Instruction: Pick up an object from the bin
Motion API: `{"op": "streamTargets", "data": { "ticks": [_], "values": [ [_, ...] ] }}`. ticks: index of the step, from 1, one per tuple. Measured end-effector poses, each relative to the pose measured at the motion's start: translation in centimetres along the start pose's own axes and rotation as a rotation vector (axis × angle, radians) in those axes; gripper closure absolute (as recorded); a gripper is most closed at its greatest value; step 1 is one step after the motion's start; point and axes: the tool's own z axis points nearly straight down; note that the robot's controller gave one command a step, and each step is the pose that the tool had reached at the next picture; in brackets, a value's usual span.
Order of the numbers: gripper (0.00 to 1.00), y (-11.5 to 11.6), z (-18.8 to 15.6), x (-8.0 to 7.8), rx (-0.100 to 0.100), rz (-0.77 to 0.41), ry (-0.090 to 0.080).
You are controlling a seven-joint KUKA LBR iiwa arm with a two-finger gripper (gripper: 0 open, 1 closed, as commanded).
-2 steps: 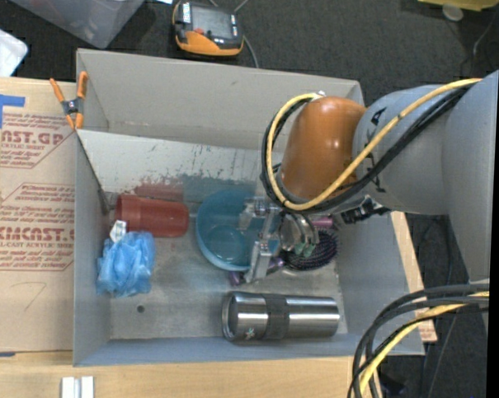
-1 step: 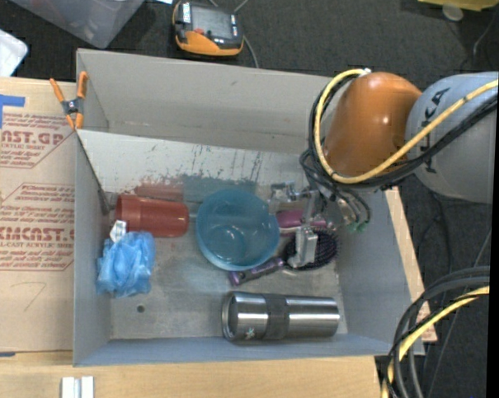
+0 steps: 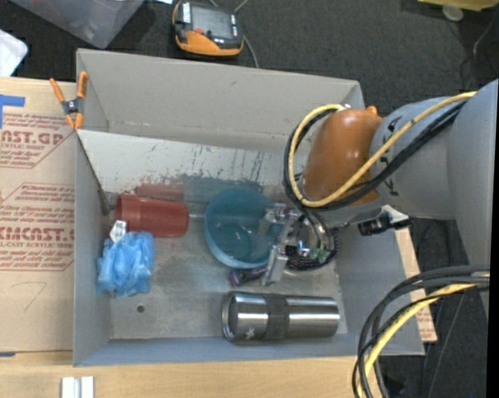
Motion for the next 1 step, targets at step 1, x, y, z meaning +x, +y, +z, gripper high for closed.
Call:
{"op": "streamTargets", "data": {
  "ticks": [1],
  "values": [
    [0.00,-0.42,-0.42,0.26,0.002,-0.055,-0.001]
  ]
}}
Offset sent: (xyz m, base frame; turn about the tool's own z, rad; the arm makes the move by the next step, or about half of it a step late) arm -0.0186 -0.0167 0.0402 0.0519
